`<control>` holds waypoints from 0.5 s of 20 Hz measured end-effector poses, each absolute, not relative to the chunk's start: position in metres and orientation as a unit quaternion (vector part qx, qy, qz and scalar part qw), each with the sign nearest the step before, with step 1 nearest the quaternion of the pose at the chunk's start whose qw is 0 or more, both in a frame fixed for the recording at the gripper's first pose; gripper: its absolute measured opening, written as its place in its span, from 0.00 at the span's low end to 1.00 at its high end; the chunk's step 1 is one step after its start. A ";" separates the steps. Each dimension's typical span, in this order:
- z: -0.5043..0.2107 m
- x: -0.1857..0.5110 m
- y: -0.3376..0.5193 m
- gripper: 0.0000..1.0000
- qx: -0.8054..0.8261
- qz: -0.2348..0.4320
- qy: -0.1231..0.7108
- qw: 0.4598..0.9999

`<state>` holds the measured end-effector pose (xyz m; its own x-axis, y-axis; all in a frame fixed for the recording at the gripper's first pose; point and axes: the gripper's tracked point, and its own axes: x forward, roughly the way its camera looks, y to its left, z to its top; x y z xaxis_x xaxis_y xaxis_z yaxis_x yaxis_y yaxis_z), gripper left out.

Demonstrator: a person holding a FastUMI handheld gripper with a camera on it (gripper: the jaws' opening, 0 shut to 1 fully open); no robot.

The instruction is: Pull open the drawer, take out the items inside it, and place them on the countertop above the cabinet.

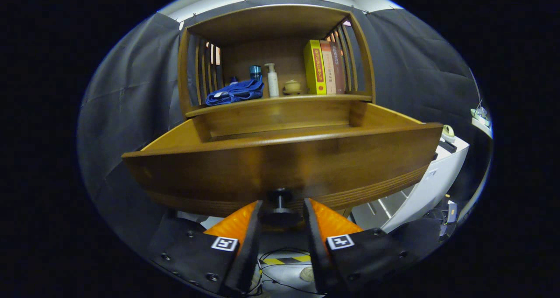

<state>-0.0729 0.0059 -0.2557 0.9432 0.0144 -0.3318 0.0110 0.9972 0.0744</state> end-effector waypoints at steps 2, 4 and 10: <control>-0.235 -0.073 0.000 0.79 0.043 -0.006 0.155 0.987; -0.212 -0.070 -0.003 0.87 0.054 -0.007 0.143 0.988; -0.138 -0.054 -0.008 0.95 0.049 0.000 0.096 0.994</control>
<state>-0.0538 -0.0082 -0.1381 0.9815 0.0087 -0.1911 0.0101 0.9952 0.0973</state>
